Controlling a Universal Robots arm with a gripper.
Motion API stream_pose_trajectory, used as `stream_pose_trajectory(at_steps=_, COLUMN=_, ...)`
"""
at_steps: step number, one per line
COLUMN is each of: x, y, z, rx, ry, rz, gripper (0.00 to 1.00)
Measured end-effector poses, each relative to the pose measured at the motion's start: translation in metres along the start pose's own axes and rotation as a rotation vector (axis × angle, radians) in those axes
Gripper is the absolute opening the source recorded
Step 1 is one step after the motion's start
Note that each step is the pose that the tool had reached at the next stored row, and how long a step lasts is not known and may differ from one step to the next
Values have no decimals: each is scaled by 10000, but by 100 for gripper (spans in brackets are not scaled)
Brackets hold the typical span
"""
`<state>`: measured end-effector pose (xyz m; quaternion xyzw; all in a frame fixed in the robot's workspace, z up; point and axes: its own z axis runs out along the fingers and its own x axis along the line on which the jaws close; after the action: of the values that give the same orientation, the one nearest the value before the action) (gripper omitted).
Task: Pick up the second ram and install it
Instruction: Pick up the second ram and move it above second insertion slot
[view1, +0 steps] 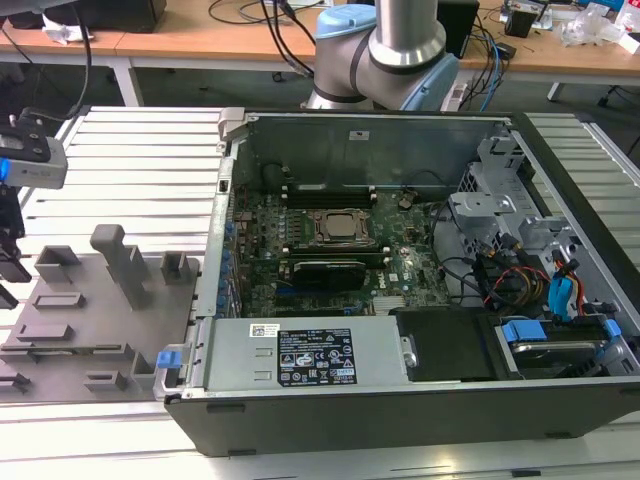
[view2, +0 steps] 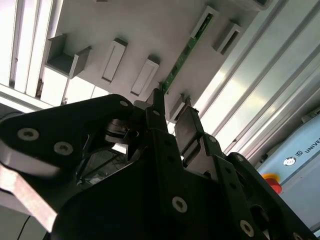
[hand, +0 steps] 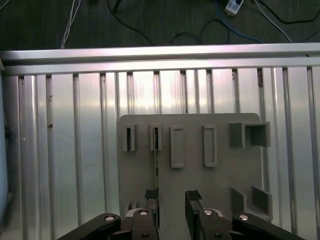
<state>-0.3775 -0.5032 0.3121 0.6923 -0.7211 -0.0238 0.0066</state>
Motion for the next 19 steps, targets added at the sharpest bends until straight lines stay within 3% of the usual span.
stream_pose_trajectory(at_steps=19, x=5, y=-9, z=200, rx=0, ry=0, rz=0, gripper=36)
